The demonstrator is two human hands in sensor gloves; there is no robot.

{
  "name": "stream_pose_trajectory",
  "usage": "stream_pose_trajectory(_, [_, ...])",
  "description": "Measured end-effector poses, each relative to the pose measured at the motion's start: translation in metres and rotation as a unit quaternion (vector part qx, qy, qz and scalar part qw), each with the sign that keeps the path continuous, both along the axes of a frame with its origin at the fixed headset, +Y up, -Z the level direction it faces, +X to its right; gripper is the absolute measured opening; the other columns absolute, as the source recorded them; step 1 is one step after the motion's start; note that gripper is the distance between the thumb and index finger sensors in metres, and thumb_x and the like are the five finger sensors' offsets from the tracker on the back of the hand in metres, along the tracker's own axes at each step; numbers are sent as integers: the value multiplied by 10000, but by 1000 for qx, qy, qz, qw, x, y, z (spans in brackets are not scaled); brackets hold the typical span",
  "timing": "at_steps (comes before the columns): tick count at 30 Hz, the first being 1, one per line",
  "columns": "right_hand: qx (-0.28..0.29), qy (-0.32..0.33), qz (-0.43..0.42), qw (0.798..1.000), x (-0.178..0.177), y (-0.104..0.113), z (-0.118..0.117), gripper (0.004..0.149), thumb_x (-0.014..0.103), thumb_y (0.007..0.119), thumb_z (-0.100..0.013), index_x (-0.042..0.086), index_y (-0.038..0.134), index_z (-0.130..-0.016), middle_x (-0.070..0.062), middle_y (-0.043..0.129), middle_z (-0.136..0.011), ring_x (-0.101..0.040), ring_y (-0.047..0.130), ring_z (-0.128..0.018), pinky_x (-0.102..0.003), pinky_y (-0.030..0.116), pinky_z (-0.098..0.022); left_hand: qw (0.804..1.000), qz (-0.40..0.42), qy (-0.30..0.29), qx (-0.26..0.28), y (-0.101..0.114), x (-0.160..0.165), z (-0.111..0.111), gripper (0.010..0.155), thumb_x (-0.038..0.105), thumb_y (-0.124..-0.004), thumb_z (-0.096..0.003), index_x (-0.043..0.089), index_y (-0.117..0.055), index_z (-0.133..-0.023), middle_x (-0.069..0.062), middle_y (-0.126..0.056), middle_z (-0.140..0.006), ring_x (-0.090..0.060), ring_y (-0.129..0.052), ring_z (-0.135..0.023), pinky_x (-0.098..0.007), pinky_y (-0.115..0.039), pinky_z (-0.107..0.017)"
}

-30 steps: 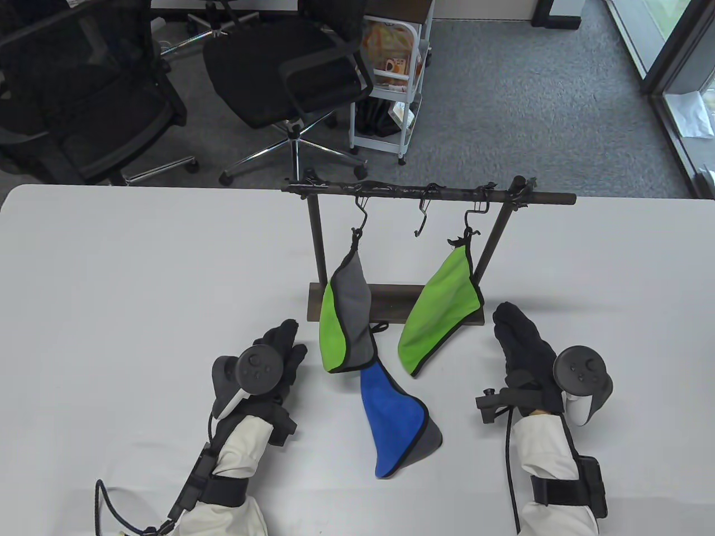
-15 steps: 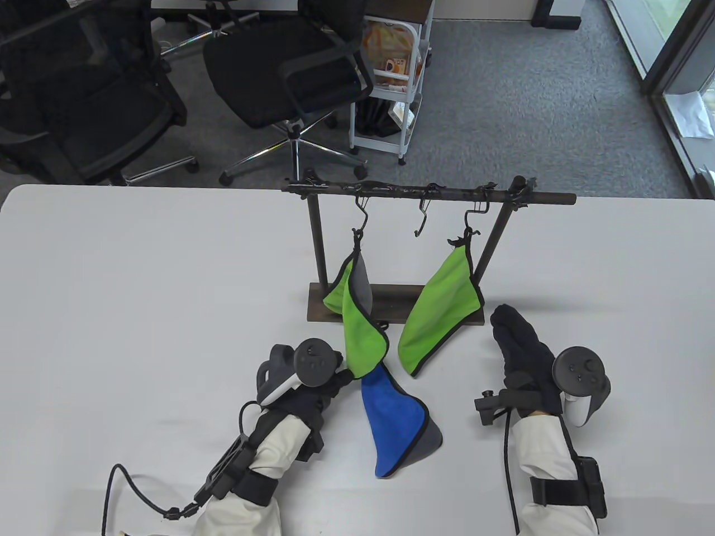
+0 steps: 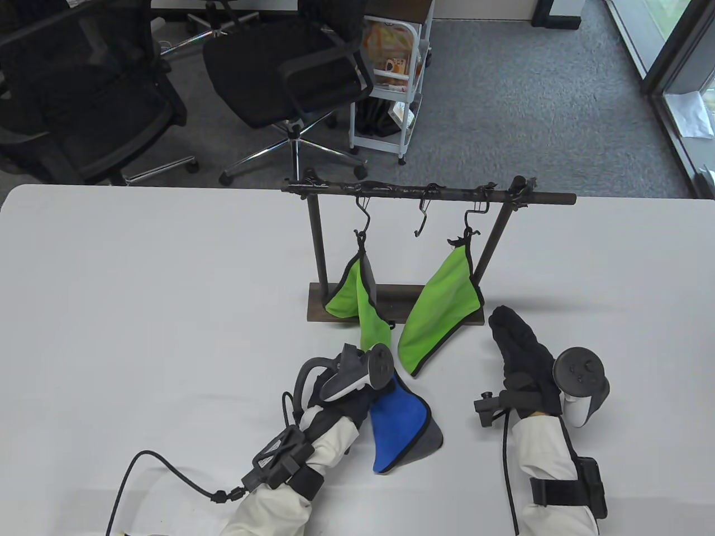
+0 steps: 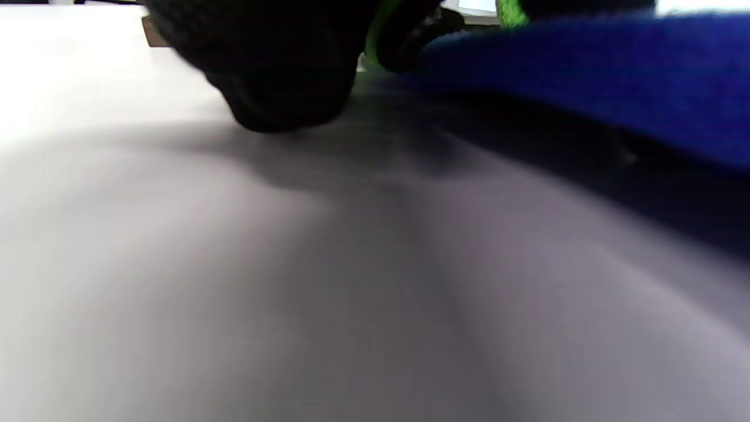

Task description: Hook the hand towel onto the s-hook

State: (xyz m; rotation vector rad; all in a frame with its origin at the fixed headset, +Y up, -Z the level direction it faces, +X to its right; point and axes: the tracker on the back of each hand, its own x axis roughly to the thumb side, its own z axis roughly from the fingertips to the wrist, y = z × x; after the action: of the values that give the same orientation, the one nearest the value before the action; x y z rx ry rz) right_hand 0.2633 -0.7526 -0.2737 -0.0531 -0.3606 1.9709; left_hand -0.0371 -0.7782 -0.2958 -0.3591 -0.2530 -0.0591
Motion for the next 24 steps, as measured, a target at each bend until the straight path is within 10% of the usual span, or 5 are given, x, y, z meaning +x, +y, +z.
stream_pose_trajectory(7, [1, -1, 1, 1000, 1, 0, 1, 493, 244, 683, -572, 25, 651, -1013, -286, 743, -936, -475, 742, -830, -648, 589, -626, 998, 51, 38, 18, 0, -24, -6, 757, 350, -842, -471, -51, -588, -1060, -87, -895, -761, -99, -997, -490, -139, -904, -248])
stream_pose_trajectory(24, [-4, -3, 4, 1000, 0, -1, 3, 490, 246, 681, -572, 24, 657, -1009, -289, 746, -932, -477, 746, -826, -650, 591, -621, 946, 273, 169, 51, 26, -102, -14, 439, 223, -775, -519, 144, -745, -950, -183, -812, -846, -156, -978, -524, -173, -893, -274])
